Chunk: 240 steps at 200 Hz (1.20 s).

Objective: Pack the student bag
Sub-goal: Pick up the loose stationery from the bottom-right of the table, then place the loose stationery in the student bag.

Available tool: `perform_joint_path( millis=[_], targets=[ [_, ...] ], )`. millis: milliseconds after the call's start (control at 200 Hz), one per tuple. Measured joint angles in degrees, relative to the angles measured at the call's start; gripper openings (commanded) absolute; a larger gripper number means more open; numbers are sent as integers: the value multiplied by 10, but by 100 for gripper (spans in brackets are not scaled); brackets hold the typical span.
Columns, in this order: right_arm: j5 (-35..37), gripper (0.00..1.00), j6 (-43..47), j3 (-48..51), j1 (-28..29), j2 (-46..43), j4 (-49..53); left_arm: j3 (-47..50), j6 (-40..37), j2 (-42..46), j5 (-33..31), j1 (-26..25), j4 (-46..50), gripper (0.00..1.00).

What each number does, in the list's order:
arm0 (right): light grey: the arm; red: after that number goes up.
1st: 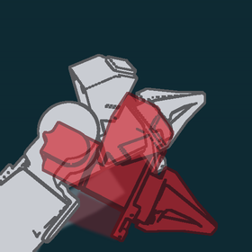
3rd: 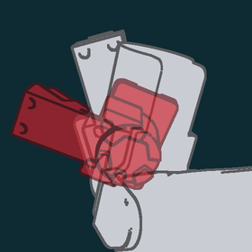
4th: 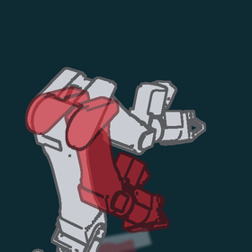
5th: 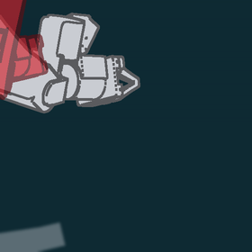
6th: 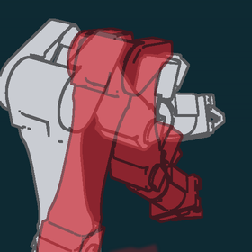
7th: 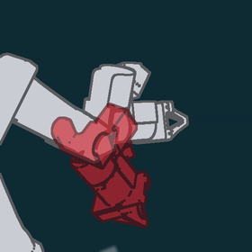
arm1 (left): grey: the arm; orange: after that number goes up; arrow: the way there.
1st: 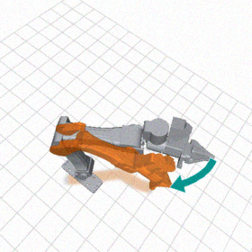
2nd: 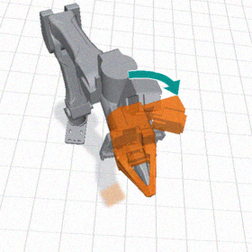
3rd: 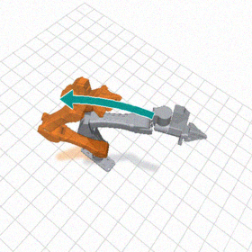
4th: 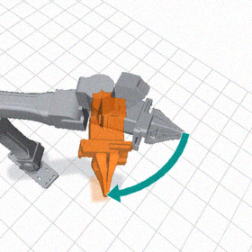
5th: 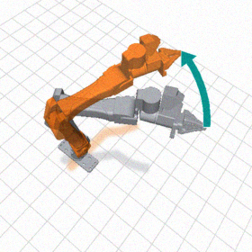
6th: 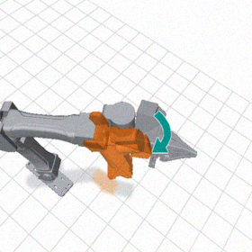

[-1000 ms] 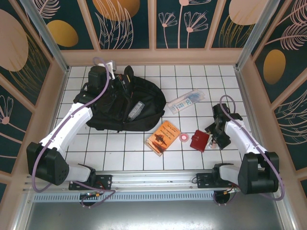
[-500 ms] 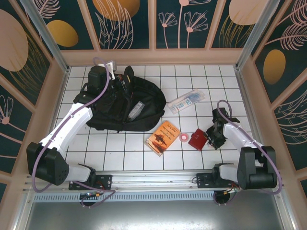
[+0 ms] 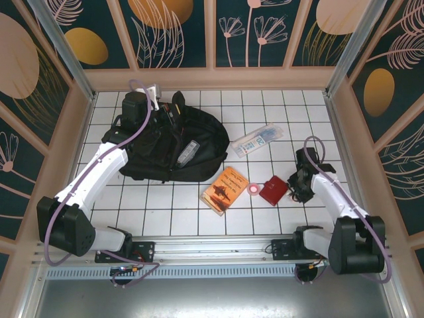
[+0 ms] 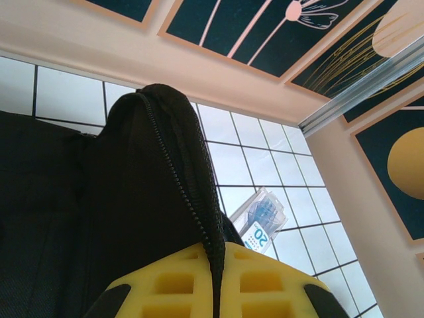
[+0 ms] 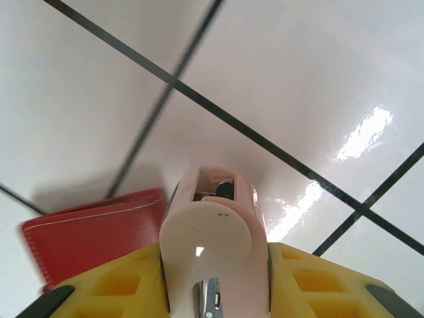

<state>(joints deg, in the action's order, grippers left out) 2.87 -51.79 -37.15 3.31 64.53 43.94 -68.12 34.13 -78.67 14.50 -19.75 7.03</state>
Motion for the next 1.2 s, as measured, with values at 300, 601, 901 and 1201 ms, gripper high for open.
perform_joint_path(
  millis=[300, 601, 901, 1201],
  targets=[
    [-2, 34, 16, -50, 71, -48, 3, 0, 0, 0, 5, 0, 0, 0],
    [-42, 35, 24, -200, 223, 57, -60, 0, -1, 0, 22, 0, 0, 0],
    [-119, 34, 32, -462, 310, 280, -143, -11, -2, 0, 62, 2, 11, 0],
    [-206, 34, 3, -685, 370, 540, -172, -72, 0, 0, 86, 3, 31, 0]
  ],
)
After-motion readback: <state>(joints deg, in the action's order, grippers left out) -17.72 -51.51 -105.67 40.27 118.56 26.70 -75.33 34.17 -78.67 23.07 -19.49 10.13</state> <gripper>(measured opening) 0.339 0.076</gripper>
